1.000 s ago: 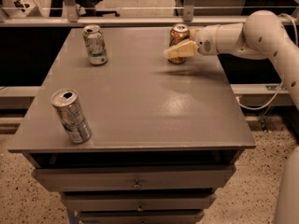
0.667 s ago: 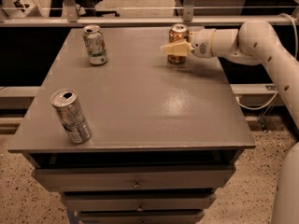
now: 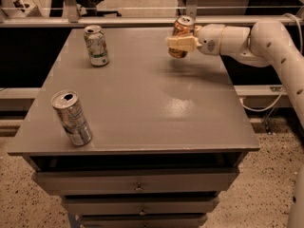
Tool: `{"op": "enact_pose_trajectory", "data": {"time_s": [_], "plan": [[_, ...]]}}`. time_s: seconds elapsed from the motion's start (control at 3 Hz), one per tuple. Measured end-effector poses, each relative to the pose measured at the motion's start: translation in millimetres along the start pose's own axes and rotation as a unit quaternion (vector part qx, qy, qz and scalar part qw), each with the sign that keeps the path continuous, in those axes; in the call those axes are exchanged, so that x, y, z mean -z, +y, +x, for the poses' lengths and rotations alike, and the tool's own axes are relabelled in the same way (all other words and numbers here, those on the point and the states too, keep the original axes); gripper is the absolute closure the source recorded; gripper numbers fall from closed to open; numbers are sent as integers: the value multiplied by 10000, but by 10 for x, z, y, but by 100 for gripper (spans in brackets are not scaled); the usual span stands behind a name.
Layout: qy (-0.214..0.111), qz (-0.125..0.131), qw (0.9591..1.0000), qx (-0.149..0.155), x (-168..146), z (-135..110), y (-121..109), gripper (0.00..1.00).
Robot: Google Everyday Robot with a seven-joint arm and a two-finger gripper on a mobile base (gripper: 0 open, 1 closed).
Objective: Pick orange can
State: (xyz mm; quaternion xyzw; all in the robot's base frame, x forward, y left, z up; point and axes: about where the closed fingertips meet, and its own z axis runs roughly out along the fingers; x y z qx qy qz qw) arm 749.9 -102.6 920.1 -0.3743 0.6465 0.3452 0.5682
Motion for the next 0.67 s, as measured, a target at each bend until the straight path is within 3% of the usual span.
{"op": "enact_pose_trajectory", "data": {"time_s": [0.33, 0.67], "plan": [[-246, -260, 9992, 198, 212, -476, 218, 100], [-248, -316, 9990, 214, 214, -498, 251, 100]]}}
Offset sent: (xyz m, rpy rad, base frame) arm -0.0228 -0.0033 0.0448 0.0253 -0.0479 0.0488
